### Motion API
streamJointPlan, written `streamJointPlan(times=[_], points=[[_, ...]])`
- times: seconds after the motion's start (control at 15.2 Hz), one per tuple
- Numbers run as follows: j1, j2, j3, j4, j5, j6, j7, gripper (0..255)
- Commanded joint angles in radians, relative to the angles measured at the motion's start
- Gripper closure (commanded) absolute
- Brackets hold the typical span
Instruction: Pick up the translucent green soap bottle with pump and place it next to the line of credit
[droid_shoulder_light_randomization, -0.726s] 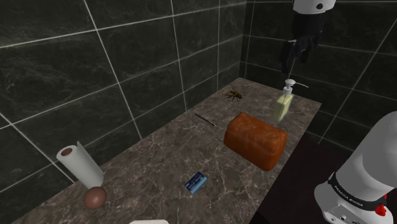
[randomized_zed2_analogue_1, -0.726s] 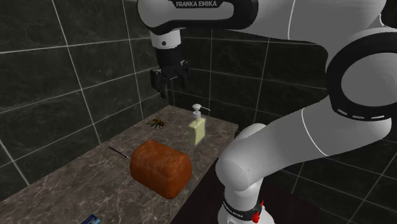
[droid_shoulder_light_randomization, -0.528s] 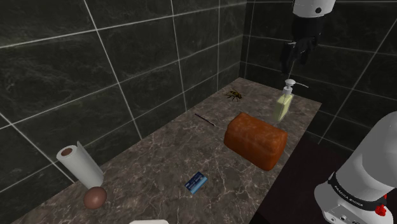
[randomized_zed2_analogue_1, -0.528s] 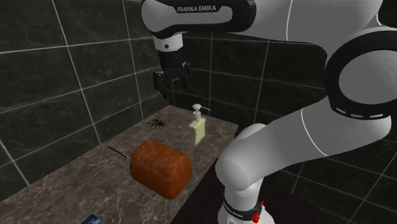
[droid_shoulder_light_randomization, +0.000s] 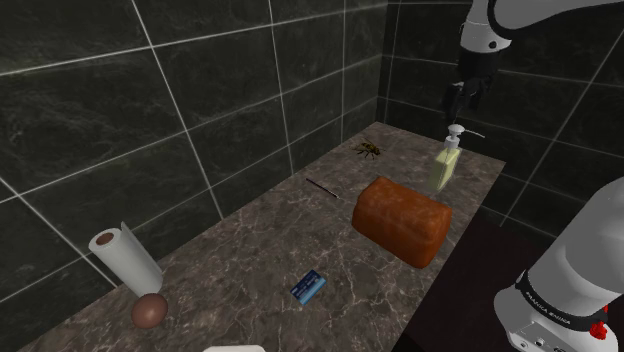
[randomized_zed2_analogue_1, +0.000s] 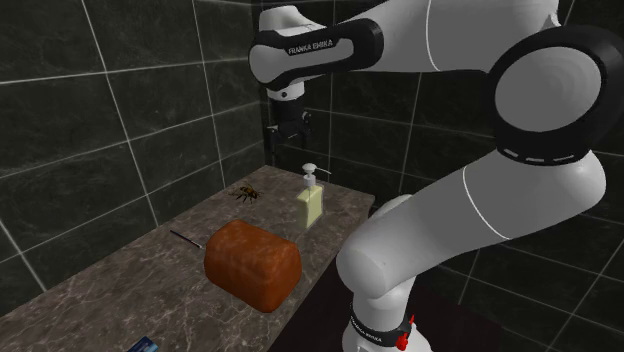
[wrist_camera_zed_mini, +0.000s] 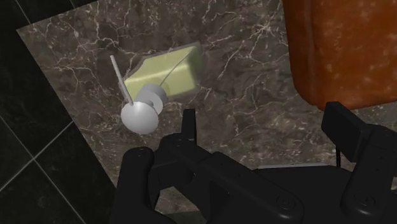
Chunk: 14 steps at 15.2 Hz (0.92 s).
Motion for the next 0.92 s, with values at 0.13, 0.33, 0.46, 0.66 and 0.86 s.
streamJointPlan(times=[0.13,0.33,0.46,0.66,0.86], points=[[-0.029,0.052,-0.079,-0.036,-0.048,0.112,-0.066,0],[-0.047,0.118,-0.139,-0.041,-0.075,0.2,-0.115,0],[-0.055,0.169,-0.18,-0.037,-0.088,0.258,-0.149,0],[-0.064,0.254,-0.243,-0.021,-0.098,0.345,-0.202,0],[-0.065,0.283,-0.259,-0.033,-0.1,0.389,-0.212,0]])
